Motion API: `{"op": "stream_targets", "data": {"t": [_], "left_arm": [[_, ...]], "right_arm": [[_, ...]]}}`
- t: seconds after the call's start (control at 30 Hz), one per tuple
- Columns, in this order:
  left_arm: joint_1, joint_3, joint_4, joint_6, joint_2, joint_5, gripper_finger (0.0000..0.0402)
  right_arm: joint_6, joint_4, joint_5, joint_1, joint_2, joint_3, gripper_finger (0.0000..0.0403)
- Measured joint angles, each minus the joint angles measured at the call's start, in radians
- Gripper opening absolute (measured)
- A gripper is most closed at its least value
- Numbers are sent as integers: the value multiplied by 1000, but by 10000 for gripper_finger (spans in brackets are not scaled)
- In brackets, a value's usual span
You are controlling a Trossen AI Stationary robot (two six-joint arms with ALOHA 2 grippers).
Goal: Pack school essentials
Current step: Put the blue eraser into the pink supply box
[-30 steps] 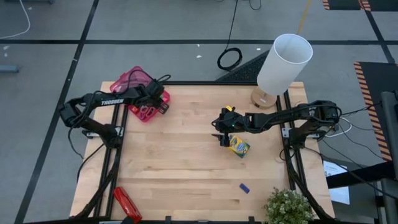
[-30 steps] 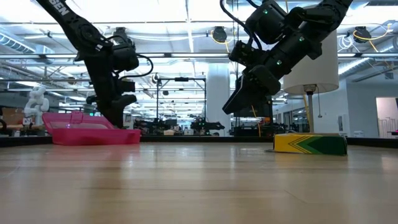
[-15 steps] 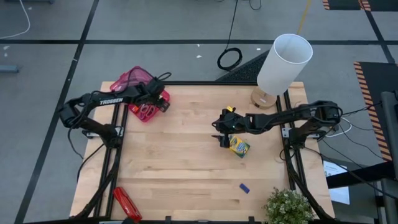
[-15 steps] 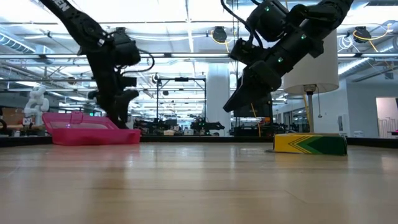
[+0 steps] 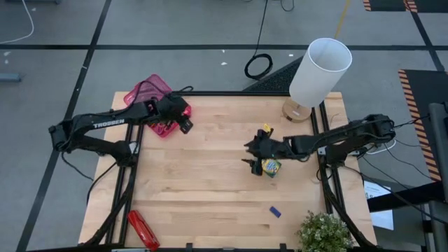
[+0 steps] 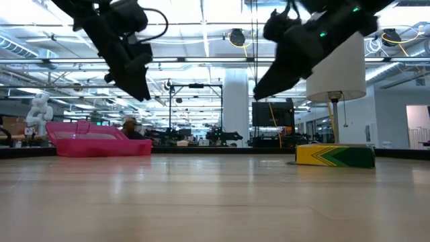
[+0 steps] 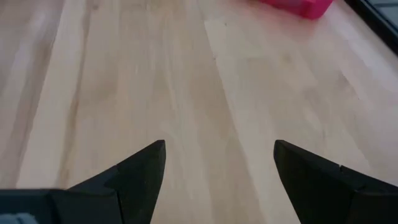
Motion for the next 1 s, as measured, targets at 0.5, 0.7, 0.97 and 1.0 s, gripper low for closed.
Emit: {"op": "stream_targets", "data": {"t": [0.5, 0.7, 0.97, 1.0], "left_arm": [[-249, 0, -28, -112, -6, 8, 186], [-342, 0, -26, -135, -6, 8, 186], [-358, 0, 8, -103, -6, -5, 186], [-356, 0, 18, -103, -6, -5, 186]], "right_arm": [[484, -325, 103, 431, -74, 2, 290], [742, -636, 70, 552, -73, 66, 290], [938, -696, 47, 580, -74, 147, 290], [959, -696, 42, 580, -74, 149, 290]]}}
